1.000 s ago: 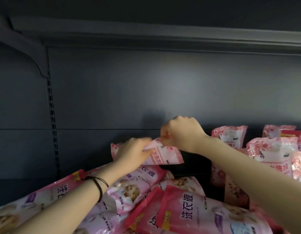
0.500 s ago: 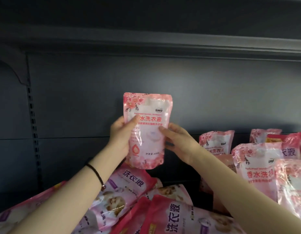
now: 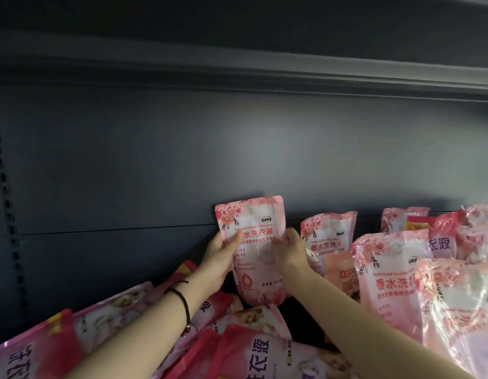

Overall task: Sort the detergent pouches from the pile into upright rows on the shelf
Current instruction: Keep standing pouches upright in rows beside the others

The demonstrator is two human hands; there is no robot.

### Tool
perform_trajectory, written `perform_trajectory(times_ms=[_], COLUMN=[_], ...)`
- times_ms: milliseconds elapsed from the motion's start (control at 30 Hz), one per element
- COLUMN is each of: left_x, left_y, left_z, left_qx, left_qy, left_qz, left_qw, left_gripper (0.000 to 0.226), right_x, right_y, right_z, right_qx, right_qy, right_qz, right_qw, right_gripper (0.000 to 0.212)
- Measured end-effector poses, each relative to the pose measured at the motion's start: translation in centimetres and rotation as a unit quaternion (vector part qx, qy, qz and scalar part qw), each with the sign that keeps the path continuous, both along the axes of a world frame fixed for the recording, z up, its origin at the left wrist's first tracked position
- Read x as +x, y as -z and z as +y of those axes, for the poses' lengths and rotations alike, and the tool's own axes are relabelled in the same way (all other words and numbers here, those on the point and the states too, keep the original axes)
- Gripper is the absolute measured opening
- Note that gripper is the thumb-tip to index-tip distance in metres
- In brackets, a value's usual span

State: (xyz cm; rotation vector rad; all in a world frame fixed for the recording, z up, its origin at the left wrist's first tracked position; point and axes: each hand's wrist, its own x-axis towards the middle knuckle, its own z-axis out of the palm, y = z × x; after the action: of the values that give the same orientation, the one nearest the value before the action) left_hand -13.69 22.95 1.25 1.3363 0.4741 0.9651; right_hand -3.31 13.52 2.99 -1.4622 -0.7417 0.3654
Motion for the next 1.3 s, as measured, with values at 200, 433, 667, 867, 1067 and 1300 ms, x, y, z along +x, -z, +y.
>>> perform_trajectory(times_ms=[200,433,667,867,1067,1300], left_x=[-1.0,-2.3,-3.7,-4.2,-2.9,-6.6], left_y=[1.8,1.7,1.8,1.5,0.8,0.9], left_z=[0.1,0.4,-0.4,-0.5,-0.7,-1.6], left_qx=[0.080,0.079,0.058,0.039,0.082,0.339], left_qy=[-0.073,-0.089,-0.098,-0.088,-0.116,-0.222], left_qz=[0.105,0.131,0.118,0.125,0.156,0.353], left_qw=[0.989,0.984,0.986,0.987,0.978,0.843], left_gripper=[0.008,0.014,0.011,0.021,0.027,0.051], right_x=[-0.4,-0.4,-1.2,-1.6,-0.9,-2.6], right_y=[1.8,1.4,1.6,1.0,0.9,1.8], right_z=[0.5,0.5,-0.3,-0.8,-0.2,-4.3], right_qx=[-0.088,-0.107,-0.110,-0.117,-0.086,-0.130], right_qy=[-0.040,-0.099,-0.132,-0.140,-0.081,-0.032], right_qz=[0.053,0.085,0.103,0.120,0.095,-0.179], right_qw=[0.994,0.986,0.980,0.976,0.988,0.975], right_gripper=[0.015,0.010,0.014,0.018,0.014,0.080])
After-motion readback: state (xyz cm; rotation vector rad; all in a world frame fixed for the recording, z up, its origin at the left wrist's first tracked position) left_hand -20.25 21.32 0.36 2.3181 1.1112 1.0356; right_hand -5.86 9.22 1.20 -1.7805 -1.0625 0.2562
